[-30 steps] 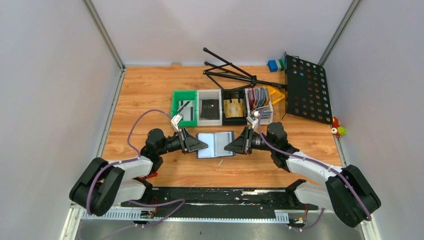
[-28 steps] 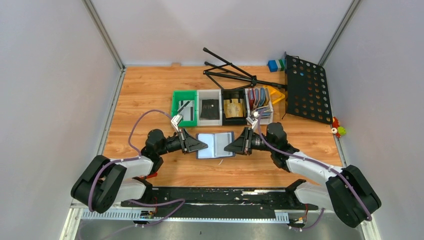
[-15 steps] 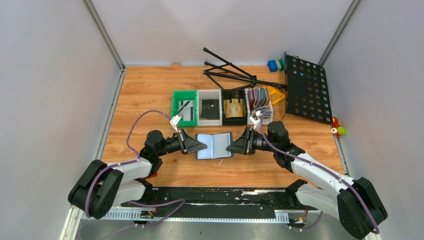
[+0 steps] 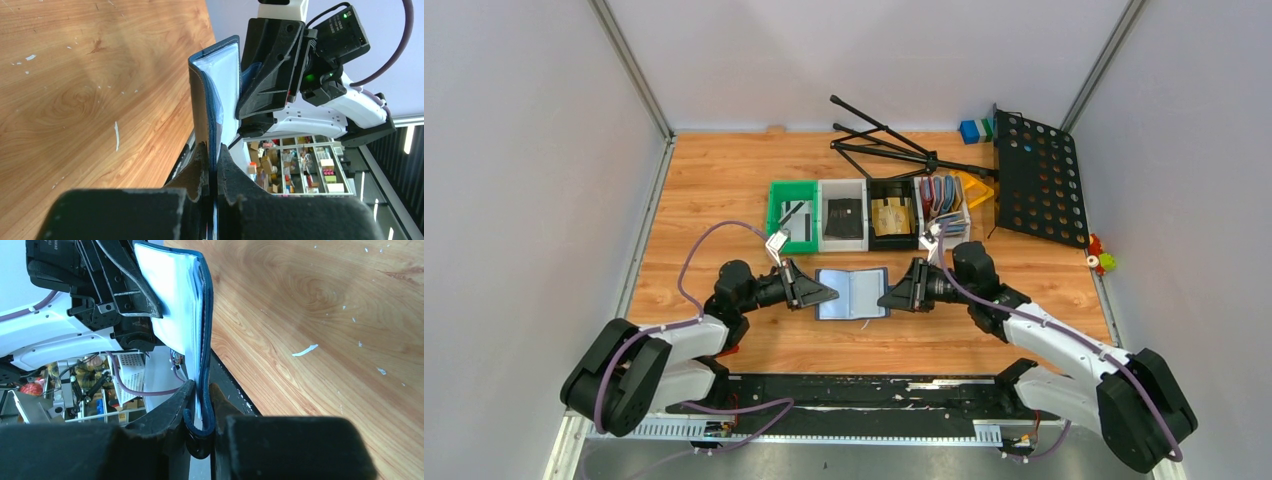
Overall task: Take the credit cards out of the card holder
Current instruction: Remove the credit card from the card holder.
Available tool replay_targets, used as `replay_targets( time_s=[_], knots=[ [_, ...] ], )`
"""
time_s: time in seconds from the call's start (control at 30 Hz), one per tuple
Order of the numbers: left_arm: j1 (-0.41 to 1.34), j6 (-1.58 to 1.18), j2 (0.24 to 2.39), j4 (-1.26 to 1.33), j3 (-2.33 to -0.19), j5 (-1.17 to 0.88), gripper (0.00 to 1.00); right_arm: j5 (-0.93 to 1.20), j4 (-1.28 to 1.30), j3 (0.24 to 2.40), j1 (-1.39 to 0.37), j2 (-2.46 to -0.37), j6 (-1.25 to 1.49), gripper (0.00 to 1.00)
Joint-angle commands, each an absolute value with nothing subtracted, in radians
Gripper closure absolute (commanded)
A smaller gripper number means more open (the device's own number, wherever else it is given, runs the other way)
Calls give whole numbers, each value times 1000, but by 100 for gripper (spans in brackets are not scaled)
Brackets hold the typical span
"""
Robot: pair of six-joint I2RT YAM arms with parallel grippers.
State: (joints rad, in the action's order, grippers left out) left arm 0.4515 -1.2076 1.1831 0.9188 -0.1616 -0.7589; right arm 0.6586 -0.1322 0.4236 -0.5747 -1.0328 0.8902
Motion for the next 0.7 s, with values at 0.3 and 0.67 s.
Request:
replay_targets(
  time_s=[0.3, 0.67],
  knots=[
    [524, -1216, 1244, 1044, -193, -753, 100, 540, -77, 545, -701, -1135, 829, 79],
    [537, -1099, 1279, 901, -209, -712, 100, 515, -56, 598, -762, -1160, 818, 93]
  ],
)
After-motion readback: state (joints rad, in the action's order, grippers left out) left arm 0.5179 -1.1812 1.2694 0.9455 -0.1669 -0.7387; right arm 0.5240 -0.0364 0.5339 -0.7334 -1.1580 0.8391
